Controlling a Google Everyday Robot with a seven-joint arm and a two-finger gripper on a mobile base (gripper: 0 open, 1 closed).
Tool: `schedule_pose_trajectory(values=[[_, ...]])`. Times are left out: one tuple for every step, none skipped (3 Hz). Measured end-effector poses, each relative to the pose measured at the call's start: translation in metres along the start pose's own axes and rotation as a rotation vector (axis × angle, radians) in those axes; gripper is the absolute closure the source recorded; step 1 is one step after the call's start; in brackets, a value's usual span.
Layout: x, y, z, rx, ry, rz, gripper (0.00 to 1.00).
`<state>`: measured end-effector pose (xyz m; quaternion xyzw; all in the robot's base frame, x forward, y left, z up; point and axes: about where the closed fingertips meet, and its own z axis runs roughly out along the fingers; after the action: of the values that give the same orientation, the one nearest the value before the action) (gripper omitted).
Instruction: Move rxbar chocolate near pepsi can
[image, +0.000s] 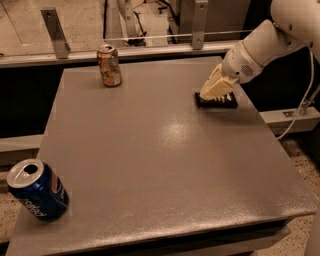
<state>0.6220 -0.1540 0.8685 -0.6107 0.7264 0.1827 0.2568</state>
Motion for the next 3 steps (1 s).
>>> schedule_pose_trajectory(values=[[0.006,-0.004,0.005,0.002,-0.002,0.004,0.13],[0.015,-0.009,0.012,-0.003,0.004,0.014,0.0],[0.024,-0.013,0.019,-0.004,0.019,0.022,0.0]])
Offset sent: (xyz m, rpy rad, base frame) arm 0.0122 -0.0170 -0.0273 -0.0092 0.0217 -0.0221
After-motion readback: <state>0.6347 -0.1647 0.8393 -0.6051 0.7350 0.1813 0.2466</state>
